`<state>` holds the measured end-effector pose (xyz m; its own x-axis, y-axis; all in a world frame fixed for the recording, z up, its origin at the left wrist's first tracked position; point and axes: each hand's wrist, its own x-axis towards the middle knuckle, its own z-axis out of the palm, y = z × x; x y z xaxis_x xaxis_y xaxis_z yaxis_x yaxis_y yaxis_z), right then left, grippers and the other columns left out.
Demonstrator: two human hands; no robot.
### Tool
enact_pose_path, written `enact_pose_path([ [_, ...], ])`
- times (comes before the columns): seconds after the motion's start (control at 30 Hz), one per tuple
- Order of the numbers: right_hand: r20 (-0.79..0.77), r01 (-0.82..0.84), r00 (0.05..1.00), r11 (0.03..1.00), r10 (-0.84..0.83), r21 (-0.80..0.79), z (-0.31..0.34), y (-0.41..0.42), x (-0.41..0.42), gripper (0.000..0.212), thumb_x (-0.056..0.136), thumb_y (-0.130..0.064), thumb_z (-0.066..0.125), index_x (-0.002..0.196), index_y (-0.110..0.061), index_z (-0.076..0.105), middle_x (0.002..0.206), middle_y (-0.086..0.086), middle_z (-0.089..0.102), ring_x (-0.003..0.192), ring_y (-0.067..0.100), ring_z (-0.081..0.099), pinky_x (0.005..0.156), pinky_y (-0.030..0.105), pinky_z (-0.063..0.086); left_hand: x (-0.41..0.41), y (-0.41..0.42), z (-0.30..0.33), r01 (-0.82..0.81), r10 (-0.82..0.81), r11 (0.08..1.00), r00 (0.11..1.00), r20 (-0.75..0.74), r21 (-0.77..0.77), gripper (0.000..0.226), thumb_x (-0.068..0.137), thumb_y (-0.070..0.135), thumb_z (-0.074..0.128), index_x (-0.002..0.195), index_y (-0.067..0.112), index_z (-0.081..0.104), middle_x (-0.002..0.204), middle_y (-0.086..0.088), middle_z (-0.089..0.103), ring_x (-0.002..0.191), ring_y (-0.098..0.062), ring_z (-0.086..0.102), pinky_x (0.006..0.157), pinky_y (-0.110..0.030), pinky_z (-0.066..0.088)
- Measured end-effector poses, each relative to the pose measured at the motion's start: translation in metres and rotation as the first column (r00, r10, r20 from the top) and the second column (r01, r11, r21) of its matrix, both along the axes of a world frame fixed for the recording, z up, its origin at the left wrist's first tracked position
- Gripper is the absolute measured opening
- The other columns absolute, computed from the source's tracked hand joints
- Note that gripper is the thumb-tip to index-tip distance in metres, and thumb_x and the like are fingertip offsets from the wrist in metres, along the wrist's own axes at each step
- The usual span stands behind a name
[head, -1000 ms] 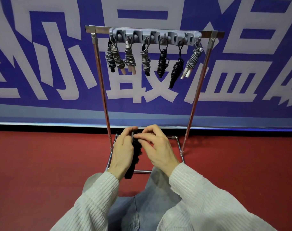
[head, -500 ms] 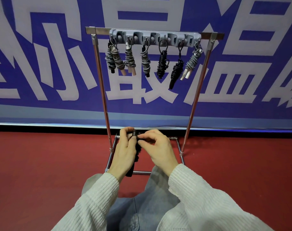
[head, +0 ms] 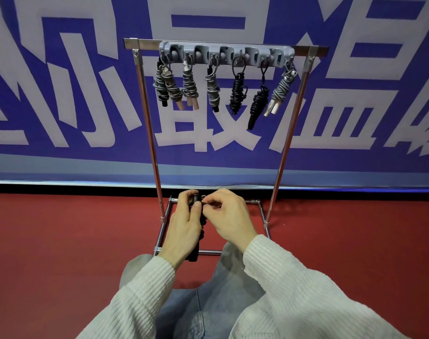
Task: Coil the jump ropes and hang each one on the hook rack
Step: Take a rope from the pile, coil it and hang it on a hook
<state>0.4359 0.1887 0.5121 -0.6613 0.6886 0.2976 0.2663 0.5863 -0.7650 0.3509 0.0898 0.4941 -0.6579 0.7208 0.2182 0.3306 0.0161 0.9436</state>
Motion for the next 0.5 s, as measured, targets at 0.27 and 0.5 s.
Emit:
enact_pose_path([
  [0.27, -0.079, -0.221, 0.969, 0.671, 0.235, -0.708, 0.019, 0.016, 0.009, 0.021, 0.095, -0.004, 0.063, 0.082, -0.019, 0.070, 0.072, -0.015, 0.068, 0.073, -0.001, 0.060, 0.074, 0.024, 0.040, -0.007, 0.002, -0.001, 0.091, -0.089, 0.996, 0.987, 0.130, -0.010, 0.017, 0.109, 0.025, 0.041, 0.107, 0.031, 0.057, 0.072, -0.001, 0.058, 0.060, -0.018, 0.052, 0.046, -0.030, 0.039],
  [0.5, -0.218, -0.172, 0.976, 0.585, -0.008, -0.793, 0.006, 0.007, 0.001, 0.009, 0.089, -0.004, 0.073, 0.095, -0.004, 0.079, 0.087, 0.005, 0.076, 0.082, 0.011, 0.070, 0.078, 0.029, 0.054, -0.013, 0.004, 0.002, -0.003, 0.004, 1.000, 0.991, 0.135, -0.007, 0.015, 0.107, 0.026, 0.047, 0.103, 0.026, 0.062, 0.072, -0.002, 0.064, 0.056, -0.019, 0.056, 0.043, -0.028, 0.040],
])
